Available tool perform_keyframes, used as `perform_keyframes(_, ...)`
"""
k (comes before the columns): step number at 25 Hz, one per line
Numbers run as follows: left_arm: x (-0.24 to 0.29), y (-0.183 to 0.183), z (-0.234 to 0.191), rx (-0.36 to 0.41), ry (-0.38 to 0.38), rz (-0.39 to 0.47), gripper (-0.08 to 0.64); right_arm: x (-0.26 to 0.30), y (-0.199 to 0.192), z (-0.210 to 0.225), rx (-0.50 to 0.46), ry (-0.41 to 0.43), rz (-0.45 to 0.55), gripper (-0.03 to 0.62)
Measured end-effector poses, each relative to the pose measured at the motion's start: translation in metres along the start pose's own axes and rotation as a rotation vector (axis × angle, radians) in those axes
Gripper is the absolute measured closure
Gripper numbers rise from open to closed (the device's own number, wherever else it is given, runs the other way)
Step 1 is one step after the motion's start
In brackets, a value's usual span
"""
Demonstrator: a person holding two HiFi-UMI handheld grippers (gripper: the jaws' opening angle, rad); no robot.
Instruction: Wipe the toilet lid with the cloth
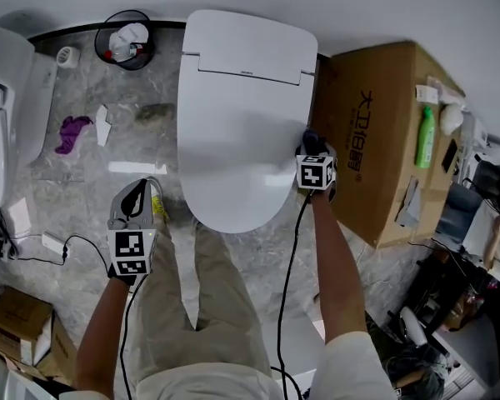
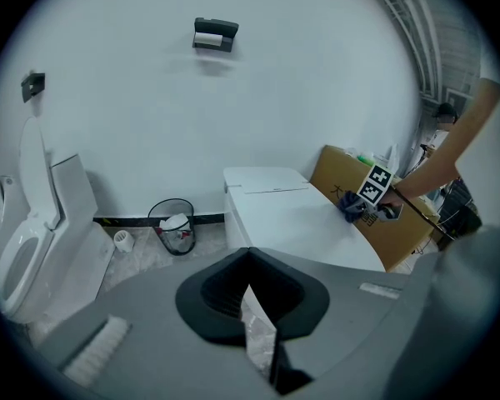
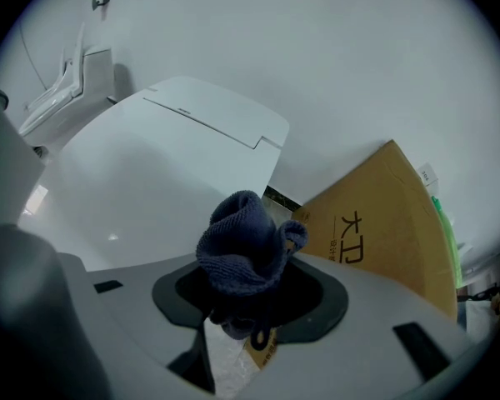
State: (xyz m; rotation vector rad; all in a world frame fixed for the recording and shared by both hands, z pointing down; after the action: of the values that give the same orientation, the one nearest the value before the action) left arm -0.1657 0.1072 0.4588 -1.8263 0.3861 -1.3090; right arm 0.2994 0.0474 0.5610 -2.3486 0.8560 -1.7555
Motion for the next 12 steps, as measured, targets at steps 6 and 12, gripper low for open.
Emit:
perform_keyframes(6, -0.004, -0.003, 0.020, -0.028, -0.035, -0.012, 0.560, -0.020, 0.014, -0.021, 0.063, 0.062, 0.093, 0.414)
perform_keyframes(12, -0.008, -0.012, 0.016, -0.017, -0.045, -0.031, 0.560, -0.047, 0.058, -0.098, 0.087, 0.215, 0.258, 0.414)
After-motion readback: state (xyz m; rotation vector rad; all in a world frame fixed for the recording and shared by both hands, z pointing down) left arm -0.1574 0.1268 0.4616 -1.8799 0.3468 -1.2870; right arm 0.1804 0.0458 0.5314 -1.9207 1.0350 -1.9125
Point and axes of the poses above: the fingertips, and each gripper's own axes: x forward along the fingers, z to its right, y out of its top, the point moved 7 cm from there along -x, backward along the fingers, and after that the axes turned 7 degrees about z, right-handed, at the moved point
